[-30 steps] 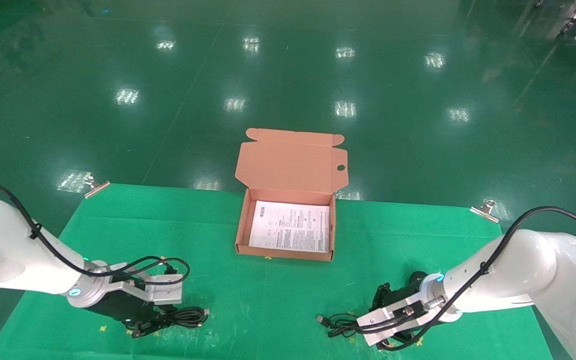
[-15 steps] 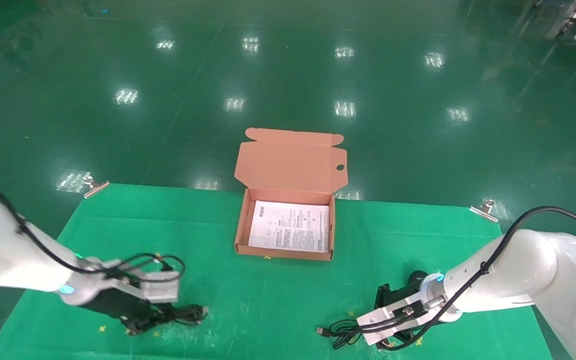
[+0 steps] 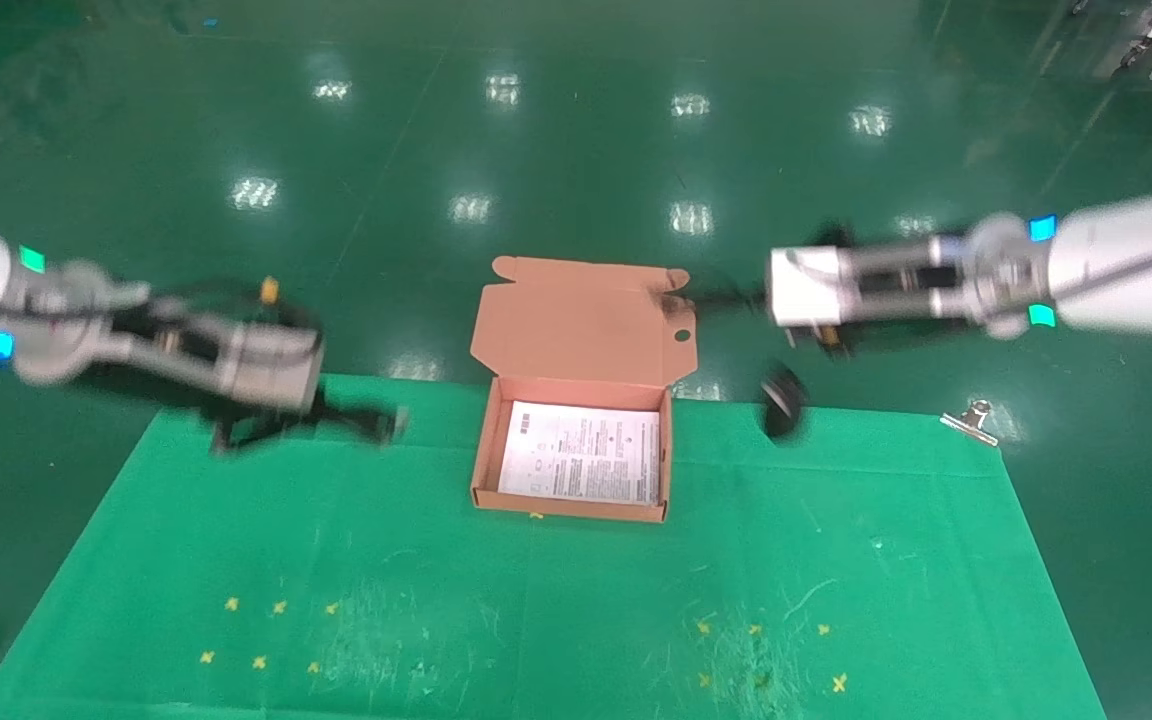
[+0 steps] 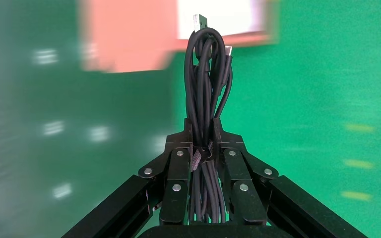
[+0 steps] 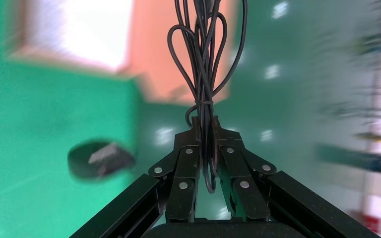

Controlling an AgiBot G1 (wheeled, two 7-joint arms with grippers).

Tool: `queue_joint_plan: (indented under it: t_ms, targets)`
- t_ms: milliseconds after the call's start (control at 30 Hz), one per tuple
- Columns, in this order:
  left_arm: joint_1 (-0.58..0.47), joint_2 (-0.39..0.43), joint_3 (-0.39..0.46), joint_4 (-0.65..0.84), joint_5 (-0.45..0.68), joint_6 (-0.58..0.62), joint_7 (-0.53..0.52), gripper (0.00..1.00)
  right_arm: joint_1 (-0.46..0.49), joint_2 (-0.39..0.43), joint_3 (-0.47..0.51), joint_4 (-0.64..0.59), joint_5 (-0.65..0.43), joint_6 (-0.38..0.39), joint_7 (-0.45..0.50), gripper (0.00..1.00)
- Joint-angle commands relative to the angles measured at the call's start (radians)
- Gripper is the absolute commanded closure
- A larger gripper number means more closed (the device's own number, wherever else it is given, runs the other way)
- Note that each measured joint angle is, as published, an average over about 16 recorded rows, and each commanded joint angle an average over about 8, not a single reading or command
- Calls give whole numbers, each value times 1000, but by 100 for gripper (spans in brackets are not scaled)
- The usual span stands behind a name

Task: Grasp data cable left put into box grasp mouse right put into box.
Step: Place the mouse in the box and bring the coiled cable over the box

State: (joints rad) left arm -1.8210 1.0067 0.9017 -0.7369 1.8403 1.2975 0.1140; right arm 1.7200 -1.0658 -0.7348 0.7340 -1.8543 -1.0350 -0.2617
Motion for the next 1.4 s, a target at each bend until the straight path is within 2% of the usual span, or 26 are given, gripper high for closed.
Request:
queue_joint_plan:
  t_ms: [33,233,500,700,900,1233,1400]
  targets:
    - [-26,-13,-9,-76,15,-37,-28,100,38,-10,16,16,10,16,8,100]
    - [-26,2,-10,-236,149,-196,-194,100,127,-103,37,-48,36,62,-39,100]
    - [-41,33,-12,-312,244,-248,-340,100,222,-218,62,-186,76,111,-115,100]
    - [-55,39,-13,-332,262,-235,-379,100,281,-266,60,-276,93,79,-163,100]
    - [-59,31,-14,-352,264,-223,-389,100,305,-275,55,-302,96,53,-187,100]
    - [-43,16,-6,-380,251,-194,-384,100,256,-276,37,-266,110,52,-200,100]
    - [-28,-12,3,-419,258,-147,-420,100,217,-281,22,-250,131,55,-199,100]
